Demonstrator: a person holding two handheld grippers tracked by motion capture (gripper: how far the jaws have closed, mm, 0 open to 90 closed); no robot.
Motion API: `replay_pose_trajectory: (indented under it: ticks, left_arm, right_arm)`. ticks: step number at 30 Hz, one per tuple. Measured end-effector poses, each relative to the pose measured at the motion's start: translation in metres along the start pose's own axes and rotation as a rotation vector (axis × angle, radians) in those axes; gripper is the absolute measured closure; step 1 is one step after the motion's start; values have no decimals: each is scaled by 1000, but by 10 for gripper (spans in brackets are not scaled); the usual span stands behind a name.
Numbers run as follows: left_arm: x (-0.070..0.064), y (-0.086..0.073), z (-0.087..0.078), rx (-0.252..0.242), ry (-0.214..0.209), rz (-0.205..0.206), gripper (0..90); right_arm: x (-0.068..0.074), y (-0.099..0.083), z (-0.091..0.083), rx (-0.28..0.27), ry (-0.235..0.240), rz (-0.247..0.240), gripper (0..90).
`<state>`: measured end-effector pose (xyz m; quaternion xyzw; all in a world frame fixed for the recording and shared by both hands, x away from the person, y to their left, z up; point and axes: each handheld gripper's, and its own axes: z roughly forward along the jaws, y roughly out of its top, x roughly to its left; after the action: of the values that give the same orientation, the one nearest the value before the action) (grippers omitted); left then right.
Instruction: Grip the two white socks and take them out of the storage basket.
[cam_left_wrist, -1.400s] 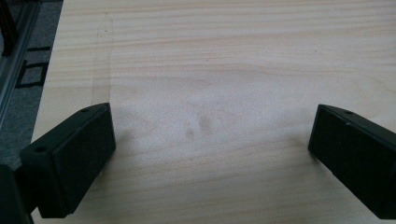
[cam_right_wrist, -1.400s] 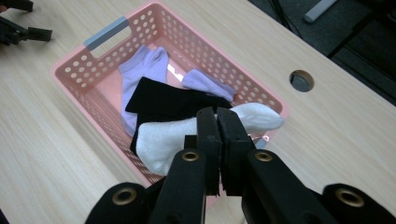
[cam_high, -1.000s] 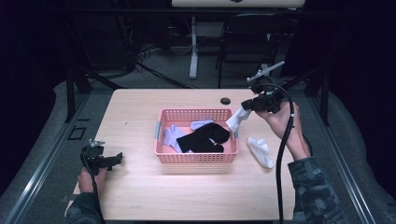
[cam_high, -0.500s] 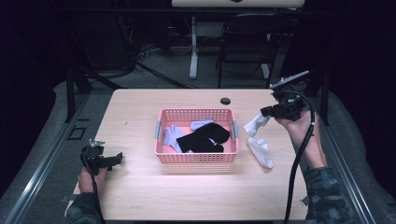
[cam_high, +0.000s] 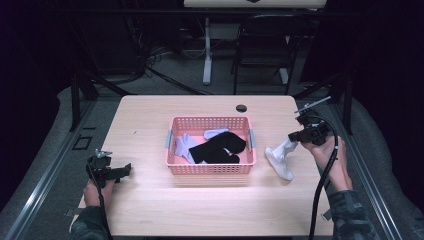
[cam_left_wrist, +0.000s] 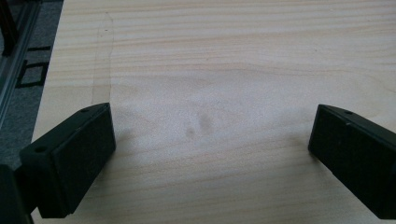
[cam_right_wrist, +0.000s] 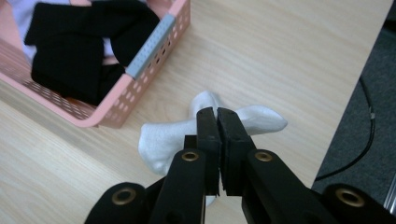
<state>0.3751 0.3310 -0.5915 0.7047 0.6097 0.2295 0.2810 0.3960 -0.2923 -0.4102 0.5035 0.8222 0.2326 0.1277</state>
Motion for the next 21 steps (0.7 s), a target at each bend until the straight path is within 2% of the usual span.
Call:
replay_pose_trajectory:
  ticks: [2, 5, 6, 8, 11, 16, 17, 18, 19, 21]
  left_arm:
    - [0, 0, 0, 1, 2, 0, 5]
    - [0, 0, 0, 0, 0, 0, 5]
    - [0, 0, 0, 1, 1, 0, 5]
    - [0, 0, 0, 1, 1, 0, 5]
    - [0, 0, 0, 0, 0, 0, 5]
    - [0, 0, 0, -1, -1, 0, 5]
    - [0, 0, 0, -1, -1, 0, 5]
    - [0, 0, 0, -1, -1, 0, 5]
    - [0, 0, 0, -1, -1, 0, 5]
    - [0, 0, 0, 1, 1, 0, 5]
  right_arm:
    - [-1, -3, 11, 22, -15, 4, 885]
    - [-2, -7, 29, 53, 8, 17, 885]
    - [-3, -9, 35, 67, -7, 15, 885]
    - [-7, -12, 49, 102, 7, 26, 885]
    - [-8, -17, 65, 117, 13, 45, 884]
    - [-8, -18, 88, 147, 7, 45, 883]
    - [-7, -18, 91, 153, -4, 40, 883]
    - [-7, -18, 94, 135, 0, 55, 883]
    - [-8, -17, 95, 158, 6, 46, 882]
    - [-9, -16, 100, 157, -5, 51, 880]
